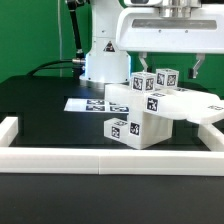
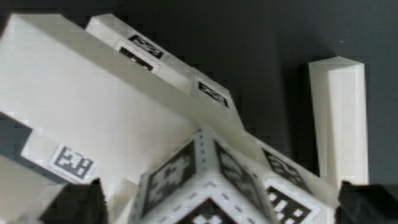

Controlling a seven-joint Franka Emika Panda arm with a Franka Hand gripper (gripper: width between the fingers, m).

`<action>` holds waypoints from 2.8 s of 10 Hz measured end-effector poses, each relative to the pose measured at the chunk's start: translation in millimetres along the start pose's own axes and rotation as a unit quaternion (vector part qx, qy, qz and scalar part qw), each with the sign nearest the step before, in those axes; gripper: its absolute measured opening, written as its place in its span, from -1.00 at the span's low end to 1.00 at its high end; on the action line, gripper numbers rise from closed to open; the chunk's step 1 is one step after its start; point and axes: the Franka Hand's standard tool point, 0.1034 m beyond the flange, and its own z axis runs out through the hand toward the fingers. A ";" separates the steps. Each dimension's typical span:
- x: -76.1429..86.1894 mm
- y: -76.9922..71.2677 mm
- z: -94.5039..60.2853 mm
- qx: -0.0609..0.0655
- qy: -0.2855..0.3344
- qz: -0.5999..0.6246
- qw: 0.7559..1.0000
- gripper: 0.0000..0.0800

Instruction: Assemble chair

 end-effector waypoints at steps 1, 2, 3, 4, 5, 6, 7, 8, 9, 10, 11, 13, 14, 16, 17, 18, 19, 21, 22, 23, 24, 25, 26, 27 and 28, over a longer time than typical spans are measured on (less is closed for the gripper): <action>0.1 0.3 0.0 0.000 0.000 -0.016 1.000 0.62; 0.2 1.2 0.0 -0.003 0.000 -0.063 0.998 0.62; 0.6 2.6 -0.1 -0.004 0.000 -0.118 0.993 0.62; 0.7 3.0 0.0 -0.004 0.000 -0.131 0.991 0.62; 1.0 4.3 0.0 -0.006 -0.001 -0.175 0.984 0.31; 0.9 4.5 0.2 -0.006 -0.001 -0.176 0.984 -0.07; 0.8 4.5 0.3 -0.007 -0.001 -0.176 0.984 -0.07; 0.9 4.5 0.3 -0.007 -0.001 -0.176 0.984 -0.28; 0.9 4.5 0.3 -0.007 -0.001 -0.176 0.984 -0.28; 0.9 4.6 0.3 -0.007 -0.001 -0.165 0.986 -0.28; 0.9 4.6 0.3 -0.007 -0.001 -0.165 0.986 -0.28; 0.8 4.4 0.5 -0.006 -0.001 -0.120 0.993 -0.28; 0.8 4.4 0.5 -0.007 -0.001 -0.080 0.997 -0.28; 0.7 4.2 0.5 -0.006 0.000 -0.014 1.000 -0.28; 0.7 4.2 0.5 -0.006 0.000 0.027 1.000 -0.28; 0.7 4.2 0.5 -0.006 0.000 0.056 0.998 -0.28; 0.7 4.1 0.5 -0.006 0.000 0.078 0.997 -0.28; 0.6 3.5 0.5 -0.004 0.000 0.157 0.988 -0.28; 0.6 3.2 0.5 -0.003 0.000 0.196 0.981 -0.28; 0.6 3.2 0.5 -0.003 0.001 0.215 0.977 -0.28; 0.5 2.7 0.5 -0.002 0.000 0.257 0.966 -0.28; 0.5 2.4 0.5 -0.002 0.000 0.290 0.957 -0.28; 0.6 2.3 0.5 -0.002 0.000 0.323 0.947 -0.28; 0.5 1.9 0.5 -0.001 0.000 0.358 0.934 -0.28; 0.5 1.2 0.4 0.002 -0.001 0.384 0.923 -0.28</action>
Offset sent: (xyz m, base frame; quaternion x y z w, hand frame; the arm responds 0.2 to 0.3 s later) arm 0.0006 0.0006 0.0006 0.0039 0.0013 -0.1300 0.9915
